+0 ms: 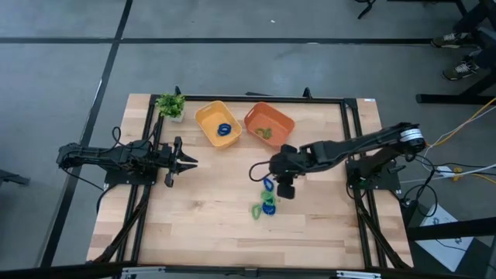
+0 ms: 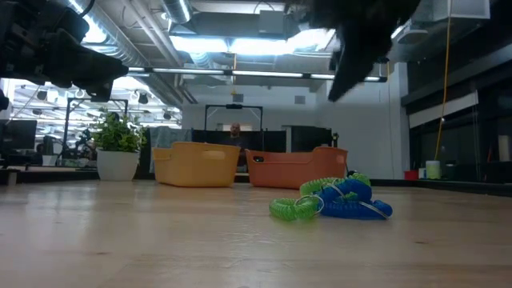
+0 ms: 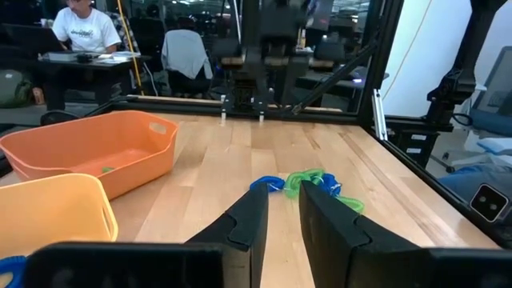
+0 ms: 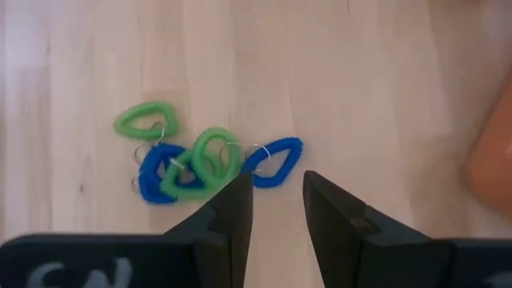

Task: Sort spring keychains
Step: Put the blue spring keychain into the yellow bin

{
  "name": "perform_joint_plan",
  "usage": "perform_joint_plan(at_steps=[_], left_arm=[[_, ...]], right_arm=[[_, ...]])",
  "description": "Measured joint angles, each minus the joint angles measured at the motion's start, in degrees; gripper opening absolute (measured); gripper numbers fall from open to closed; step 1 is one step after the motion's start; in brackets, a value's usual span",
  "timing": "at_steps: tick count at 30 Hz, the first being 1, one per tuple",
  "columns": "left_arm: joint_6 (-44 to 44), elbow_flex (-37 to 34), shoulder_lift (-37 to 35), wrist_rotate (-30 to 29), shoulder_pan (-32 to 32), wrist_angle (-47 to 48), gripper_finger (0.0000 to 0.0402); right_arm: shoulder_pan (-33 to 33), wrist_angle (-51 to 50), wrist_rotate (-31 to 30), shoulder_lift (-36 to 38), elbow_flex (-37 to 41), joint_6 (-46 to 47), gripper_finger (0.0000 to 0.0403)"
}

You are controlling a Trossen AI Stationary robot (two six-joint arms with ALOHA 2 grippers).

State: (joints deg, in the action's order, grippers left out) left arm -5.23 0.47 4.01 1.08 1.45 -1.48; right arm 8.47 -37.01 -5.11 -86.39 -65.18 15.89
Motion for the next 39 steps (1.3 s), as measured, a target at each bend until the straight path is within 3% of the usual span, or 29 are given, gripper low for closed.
perform_joint_plan(at_steps=[6,12,20,32,39], left_arm=[[0.00,0.00,0.00,0.01,0.00,0.00,0.0068],[-0.01,0.00,0.00,0.00,0.00,0.00,0.0069],[0.00,0.00,0.00,0.00,0.00,0.00,0.0070],[0.00,0.00,0.00,0.00,0.00,0.00,0.0070],[0.00,0.00,0.00,0.01,0.00,0.00,0.0068]], right_arm=[[-0.40,11.17,-5.79,-0.23,8.88,11.09,0.0111],[-1.25,16.07,-6.38,-0.24,11.91,20.71,0.0111],[-1.22,16.60,-6.29,-0.95,12.09,22.88,0.0111],[-1.09,20.41,-2.61,-11.37,12.08,23.07,0.0111],[-1.09,20.37,-1.33,-13.62,12.10,23.23,0.0111]])
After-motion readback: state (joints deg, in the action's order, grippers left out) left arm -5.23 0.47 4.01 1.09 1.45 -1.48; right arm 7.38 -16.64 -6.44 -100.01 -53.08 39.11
